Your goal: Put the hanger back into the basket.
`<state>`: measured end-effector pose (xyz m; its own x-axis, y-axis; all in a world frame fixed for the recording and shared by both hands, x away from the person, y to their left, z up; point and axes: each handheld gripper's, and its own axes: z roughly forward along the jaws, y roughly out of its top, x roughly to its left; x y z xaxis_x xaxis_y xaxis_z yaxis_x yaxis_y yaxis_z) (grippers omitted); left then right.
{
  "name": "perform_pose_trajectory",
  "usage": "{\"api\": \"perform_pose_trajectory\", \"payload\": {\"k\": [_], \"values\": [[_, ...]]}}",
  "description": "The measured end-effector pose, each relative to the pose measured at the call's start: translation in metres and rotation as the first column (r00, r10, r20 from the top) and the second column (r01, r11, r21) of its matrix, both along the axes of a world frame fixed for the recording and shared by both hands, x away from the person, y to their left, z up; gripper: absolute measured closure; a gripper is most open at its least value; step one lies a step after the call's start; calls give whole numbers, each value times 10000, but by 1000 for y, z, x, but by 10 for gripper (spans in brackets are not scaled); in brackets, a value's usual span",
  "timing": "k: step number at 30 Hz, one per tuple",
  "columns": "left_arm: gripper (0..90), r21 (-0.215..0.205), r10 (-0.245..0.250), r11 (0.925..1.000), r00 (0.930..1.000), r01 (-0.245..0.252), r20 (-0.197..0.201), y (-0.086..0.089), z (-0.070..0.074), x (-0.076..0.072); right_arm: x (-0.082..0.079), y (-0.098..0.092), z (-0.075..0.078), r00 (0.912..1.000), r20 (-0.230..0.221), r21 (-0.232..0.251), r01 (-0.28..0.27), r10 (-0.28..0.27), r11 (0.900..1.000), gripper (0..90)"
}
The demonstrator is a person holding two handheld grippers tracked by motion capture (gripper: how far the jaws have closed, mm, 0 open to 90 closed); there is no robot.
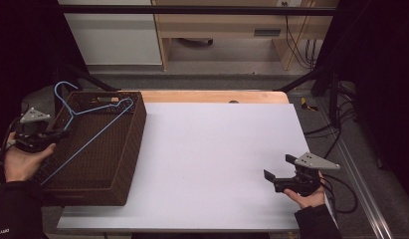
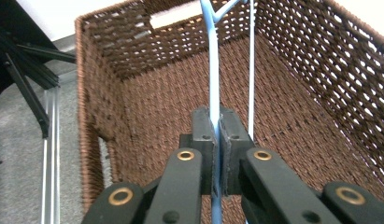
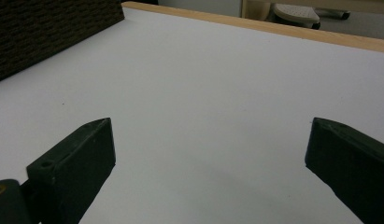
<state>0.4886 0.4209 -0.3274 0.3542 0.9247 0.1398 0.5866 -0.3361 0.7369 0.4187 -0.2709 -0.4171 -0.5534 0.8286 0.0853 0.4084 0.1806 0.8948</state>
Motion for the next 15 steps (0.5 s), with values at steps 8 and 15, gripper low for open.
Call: {"api": "perform_pose_trajectory", "payload": {"k": [8, 15], "values": [[872, -47, -89, 9999, 9997, 88, -233, -9, -24, 3, 1, 2, -1, 10000, -41, -31, -30, 30, 10000, 21], [871, -162, -230, 9996, 9969, 219, -752, -18, -44, 11, 1, 2, -1, 10000, -47, -20, -30, 30, 10000, 22]]}}
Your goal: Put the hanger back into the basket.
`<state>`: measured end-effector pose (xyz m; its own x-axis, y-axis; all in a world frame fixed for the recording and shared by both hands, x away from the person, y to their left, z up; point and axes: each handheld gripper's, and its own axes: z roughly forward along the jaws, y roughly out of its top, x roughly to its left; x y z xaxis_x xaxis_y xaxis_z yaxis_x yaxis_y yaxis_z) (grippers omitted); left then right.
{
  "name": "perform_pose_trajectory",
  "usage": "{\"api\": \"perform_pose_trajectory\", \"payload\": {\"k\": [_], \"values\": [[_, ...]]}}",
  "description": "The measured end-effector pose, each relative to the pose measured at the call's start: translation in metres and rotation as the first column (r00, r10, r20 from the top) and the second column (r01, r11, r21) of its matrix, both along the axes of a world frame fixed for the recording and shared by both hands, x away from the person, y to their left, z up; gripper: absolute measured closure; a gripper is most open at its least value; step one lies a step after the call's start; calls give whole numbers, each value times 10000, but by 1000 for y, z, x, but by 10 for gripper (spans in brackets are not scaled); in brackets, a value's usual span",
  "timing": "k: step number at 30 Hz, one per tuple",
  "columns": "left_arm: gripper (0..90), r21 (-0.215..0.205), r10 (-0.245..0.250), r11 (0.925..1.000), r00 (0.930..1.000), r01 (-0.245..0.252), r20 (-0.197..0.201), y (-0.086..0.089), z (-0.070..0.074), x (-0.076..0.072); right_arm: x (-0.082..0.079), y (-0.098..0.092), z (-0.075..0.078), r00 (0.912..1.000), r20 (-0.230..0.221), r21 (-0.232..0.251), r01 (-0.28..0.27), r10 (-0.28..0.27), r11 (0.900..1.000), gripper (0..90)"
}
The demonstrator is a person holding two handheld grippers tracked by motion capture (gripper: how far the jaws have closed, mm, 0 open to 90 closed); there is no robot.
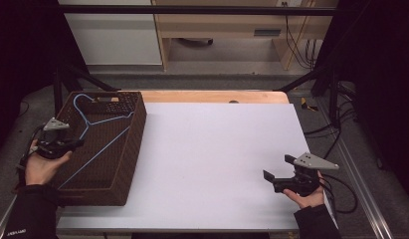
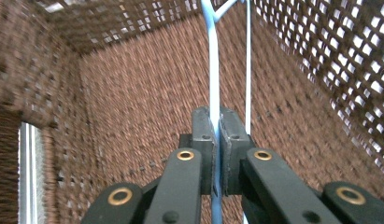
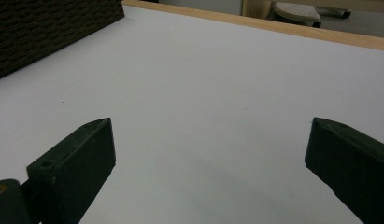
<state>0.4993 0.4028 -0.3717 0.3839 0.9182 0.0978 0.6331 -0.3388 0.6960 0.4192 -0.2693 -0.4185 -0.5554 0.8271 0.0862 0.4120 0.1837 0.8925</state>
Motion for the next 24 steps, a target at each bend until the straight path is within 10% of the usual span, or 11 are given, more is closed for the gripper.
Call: {"api": "perform_pose_trajectory", "payload": {"k": [10, 19, 24], "values": [[748, 317, -81, 9995, 9994, 91, -340, -3, -6, -3, 0, 1, -1, 10000, -30, -29, 1, -1, 10000, 22], [522, -311, 159, 9994, 9979, -139, 631, -10, 13, -21, 0, 1, -1, 10000, -20, -69, -44, 44, 10000, 21], [436, -1090, -290, 9929, 9845, 484, 1728, -27, 27, -39, 0, 0, -1, 10000, -13, -26, 5, -5, 10000, 21]]}}
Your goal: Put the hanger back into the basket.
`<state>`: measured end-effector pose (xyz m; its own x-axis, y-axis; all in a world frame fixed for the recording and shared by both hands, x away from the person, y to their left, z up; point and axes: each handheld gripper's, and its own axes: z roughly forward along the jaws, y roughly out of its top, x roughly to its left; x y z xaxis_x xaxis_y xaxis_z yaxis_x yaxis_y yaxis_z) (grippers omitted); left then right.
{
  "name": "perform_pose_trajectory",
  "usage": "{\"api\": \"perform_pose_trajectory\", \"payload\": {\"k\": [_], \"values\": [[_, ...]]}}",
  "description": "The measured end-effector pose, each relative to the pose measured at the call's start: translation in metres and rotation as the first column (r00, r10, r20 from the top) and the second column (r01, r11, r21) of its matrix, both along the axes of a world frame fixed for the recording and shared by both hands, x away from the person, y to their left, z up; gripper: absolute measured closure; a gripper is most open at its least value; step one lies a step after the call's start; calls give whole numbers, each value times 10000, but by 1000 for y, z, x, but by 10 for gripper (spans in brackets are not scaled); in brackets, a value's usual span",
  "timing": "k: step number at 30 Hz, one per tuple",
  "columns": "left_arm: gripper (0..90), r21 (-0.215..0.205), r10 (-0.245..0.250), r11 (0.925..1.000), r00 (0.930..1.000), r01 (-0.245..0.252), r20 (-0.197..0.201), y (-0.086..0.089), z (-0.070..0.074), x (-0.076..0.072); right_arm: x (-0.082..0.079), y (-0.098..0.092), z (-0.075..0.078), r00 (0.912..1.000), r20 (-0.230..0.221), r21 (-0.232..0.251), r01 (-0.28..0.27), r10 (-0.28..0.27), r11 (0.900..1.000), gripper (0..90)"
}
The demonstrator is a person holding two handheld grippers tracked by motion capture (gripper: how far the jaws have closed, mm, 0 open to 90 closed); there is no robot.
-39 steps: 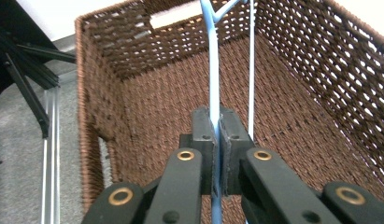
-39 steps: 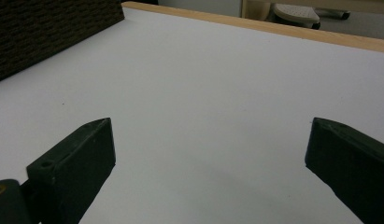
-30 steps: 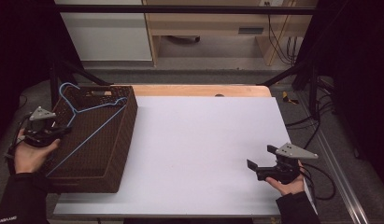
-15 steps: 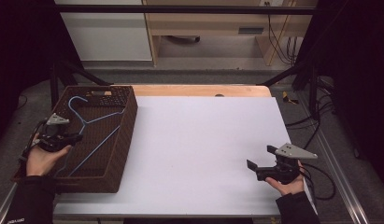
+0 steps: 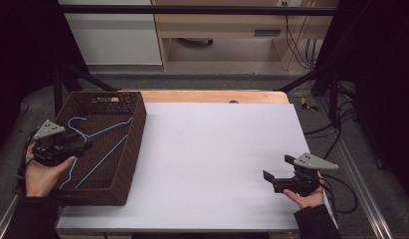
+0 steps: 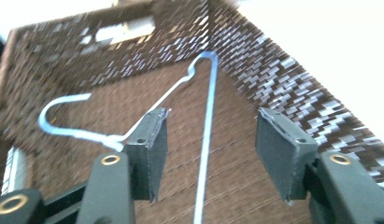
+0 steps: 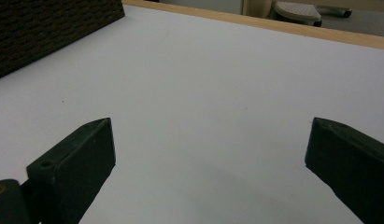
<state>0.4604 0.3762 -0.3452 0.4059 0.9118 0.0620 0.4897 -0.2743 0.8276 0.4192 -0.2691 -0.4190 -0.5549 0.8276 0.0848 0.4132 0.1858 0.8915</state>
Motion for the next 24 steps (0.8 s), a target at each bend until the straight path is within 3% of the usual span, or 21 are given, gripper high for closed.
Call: {"api": "perform_pose_trajectory", "payload": {"k": [2, 3, 6, 10, 11, 13, 14, 17, 24], "values": [[419, -138, -162, 9998, 9998, 163, 109, -4, 2, -4, 0, 0, 0, 10000, 14, 8, -30, 30, 10000, 21], [417, -452, -310, 9984, 9982, 333, 507, -12, 6, -11, 0, 0, 0, 10000, 41, 29, -1, 1, 10000, 21], [394, -1027, -715, 9913, 9924, 818, 1002, -27, 11, -23, -1, -1, 1, 10000, 37, 40, 2, -2, 10000, 20], [327, -1148, -1022, 9864, 9859, 1177, 1329, -41, 11, -33, -1, -1, 2, 10000, 57, 96, -2, 1, 10000, 19], [307, -1160, -1292, 9822, 9798, 1476, 1525, -53, 10, -41, -1, -1, 2, 9999, 121, 76, -20, 19, 10000, 19], [282, -1274, -1459, 9775, 9748, 1684, 1689, -62, 8, -46, -2, -2, 2, 9999, 134, 78, -28, 26, 10000, 19], [268, -1274, -1459, 9775, 9748, 1684, 1689, -62, 8, -46, -2, -2, 2, 9999, 134, 78, -28, 26, 10000, 19], [224, -1250, -1829, 9702, 9657, 2076, 1846, -80, 4, -54, -2, -2, 3, 9998, 191, 124, -18, 15, 9999, 18], [156, -1247, -2392, 9571, 9560, 2616, 1699, -109, -11, -61, -3, -3, 4, 9995, 307, 267, -46, 38, 9996, 16]]}}
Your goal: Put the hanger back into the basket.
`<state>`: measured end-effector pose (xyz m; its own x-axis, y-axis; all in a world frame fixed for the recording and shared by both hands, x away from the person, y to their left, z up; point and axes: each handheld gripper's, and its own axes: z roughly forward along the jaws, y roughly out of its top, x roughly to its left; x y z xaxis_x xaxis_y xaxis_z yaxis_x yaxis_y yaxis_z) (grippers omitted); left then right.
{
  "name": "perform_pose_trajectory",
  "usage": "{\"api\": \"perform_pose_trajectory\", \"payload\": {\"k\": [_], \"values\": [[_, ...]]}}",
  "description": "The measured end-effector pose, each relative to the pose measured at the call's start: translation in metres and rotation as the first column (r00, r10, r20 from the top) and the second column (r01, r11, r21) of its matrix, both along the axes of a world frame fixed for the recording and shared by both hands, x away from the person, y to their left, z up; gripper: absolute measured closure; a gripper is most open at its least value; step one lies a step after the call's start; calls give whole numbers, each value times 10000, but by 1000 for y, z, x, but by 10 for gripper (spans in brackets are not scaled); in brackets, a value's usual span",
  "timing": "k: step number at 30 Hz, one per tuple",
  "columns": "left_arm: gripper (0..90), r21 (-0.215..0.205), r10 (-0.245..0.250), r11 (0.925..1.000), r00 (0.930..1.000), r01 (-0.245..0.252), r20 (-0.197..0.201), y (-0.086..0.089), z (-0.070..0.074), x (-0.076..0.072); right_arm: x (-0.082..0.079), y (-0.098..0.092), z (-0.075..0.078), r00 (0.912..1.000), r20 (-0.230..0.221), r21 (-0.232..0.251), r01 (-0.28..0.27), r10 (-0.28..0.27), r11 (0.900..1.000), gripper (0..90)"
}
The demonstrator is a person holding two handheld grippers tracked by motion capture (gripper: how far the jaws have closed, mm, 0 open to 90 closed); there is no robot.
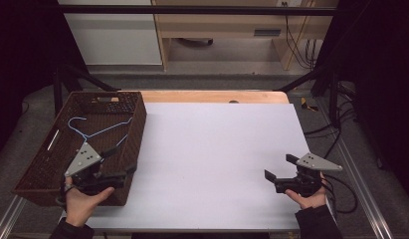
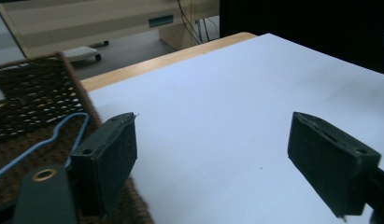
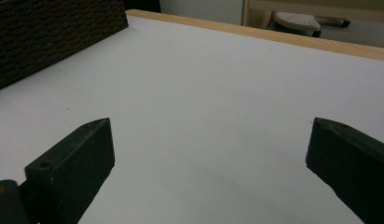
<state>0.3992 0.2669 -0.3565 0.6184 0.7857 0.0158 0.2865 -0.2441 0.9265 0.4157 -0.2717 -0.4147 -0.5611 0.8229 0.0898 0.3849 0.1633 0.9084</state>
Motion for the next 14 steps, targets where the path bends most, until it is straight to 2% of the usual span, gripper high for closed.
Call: {"api": "perform_pose_trajectory", "payload": {"k": [4, 7, 14], "values": [[150, -17, -194, 9998, 9997, 193, -125, -11, -9, -1, 0, -1, 0, 10000, 39, -50, -14, 14, 10000, 16], [150, -22, -464, 9989, 9976, 464, -521, -19, -20, 0, -1, -1, 0, 10000, 75, -19, -41, 41, 10000, 16], [146, -24, -504, 9987, 9971, 503, -568, -22, -28, 0, -2, -1, 1, 9999, 145, 14, -78, 78, 10000, 16]]}}
